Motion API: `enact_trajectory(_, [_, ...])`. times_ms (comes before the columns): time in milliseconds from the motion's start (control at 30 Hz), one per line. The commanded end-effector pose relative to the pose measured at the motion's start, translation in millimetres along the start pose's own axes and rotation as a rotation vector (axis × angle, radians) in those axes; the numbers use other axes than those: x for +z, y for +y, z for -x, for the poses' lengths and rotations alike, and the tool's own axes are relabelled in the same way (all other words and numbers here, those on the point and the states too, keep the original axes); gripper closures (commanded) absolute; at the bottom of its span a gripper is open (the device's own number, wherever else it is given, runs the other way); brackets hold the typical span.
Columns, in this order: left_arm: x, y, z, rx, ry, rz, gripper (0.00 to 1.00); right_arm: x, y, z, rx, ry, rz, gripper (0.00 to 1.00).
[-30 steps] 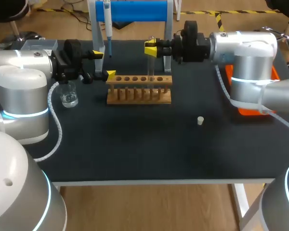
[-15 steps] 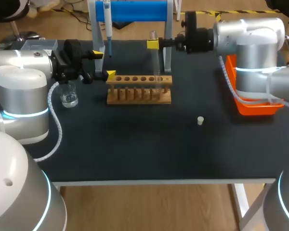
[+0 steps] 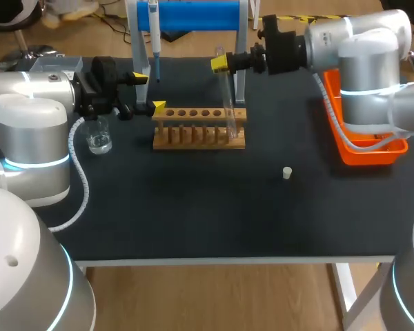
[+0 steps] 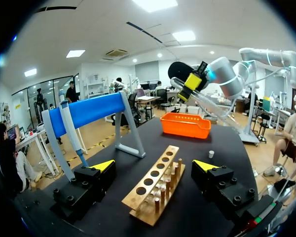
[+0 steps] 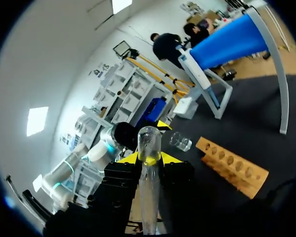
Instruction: Invert the test tube, pick up the pipette, mount the tip to pipette, aspirate from beaker and dispense into the tube, eject the tip, return the pipette, and cap with the stopper.
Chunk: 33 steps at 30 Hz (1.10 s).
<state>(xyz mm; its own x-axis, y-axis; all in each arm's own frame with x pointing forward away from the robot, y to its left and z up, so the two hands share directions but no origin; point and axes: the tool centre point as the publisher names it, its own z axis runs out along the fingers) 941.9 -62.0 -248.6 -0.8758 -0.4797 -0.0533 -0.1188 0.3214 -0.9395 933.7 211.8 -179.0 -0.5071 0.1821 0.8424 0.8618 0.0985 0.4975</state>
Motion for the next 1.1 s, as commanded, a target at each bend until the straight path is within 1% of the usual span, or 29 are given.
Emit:
enact_trajectory(33, [0, 0.4, -0.2, 0.001, -0.001, -0.002, 0.0, -1, 3, -4, 0.498, -0.073, -0.098, 1.0])
enact_trajectory(233, [0, 0.4, -0.2, 0.001, -0.001, -0.002, 0.0, 0, 1, -1, 0.503, -0.067, -0.094, 1.0])
enact_trajectory(300, [0, 0.4, -0.2, 0.001, -0.001, -0.002, 0.0, -2, -2, 1, 0.494, -0.032, -0.074, 1.0])
enact_trajectory(467, [0, 0.4, -0.2, 0.001, -0.001, -0.002, 0.0, -10, -9, 7, 0.533, 0.054, -0.037, 1.0])
enact_trajectory(500, [0, 0.4, -0.2, 0.001, -0.001, -0.002, 0.0, -12, -10, 9, 0.524, 0.067, -0.009, 1.0])
enact_trajectory(700, [0, 0.4, -0.2, 0.001, -0.001, -0.002, 0.0, -22, -17, 13, 0.474, 0.125, 0.054, 1.0])
enact_trajectory(933, [0, 0.4, -0.2, 0.001, -0.001, -0.002, 0.0, -34, -29, 15, 0.461, 0.182, 0.053, 1.0])
enact_trajectory(1100, [0, 0.4, -0.2, 0.001, -0.001, -0.002, 0.0, -38, -32, 17, 0.484, 0.21, 0.025, 1.0])
